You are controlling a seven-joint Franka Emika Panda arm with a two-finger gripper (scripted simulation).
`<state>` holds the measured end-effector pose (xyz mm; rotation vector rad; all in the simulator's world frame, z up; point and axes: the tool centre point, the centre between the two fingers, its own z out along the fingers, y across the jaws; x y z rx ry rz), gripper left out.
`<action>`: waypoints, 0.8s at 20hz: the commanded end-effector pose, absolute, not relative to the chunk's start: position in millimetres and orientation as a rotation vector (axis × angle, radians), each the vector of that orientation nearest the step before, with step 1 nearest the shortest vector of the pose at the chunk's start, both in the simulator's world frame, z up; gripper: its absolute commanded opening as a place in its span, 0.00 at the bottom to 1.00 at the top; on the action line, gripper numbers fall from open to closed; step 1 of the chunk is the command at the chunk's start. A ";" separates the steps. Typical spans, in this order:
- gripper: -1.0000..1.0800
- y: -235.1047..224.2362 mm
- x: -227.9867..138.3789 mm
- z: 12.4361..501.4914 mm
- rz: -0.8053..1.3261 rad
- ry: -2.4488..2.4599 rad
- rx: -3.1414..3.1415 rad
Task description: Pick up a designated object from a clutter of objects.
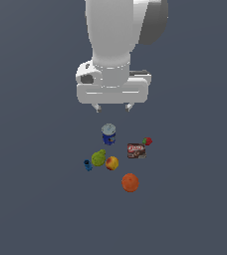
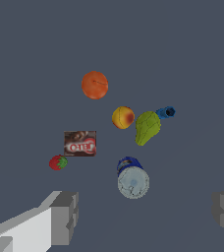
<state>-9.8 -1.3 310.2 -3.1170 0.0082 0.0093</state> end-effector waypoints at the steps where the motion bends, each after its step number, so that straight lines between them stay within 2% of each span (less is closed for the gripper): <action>1: 0.96 -1.3 -9.8 310.2 0.009 0.008 -3.117; 10: 0.96 -28.2 -2.4 328.7 -0.066 0.090 -3.102; 16: 0.96 -27.5 -1.2 327.3 -0.064 0.088 -3.102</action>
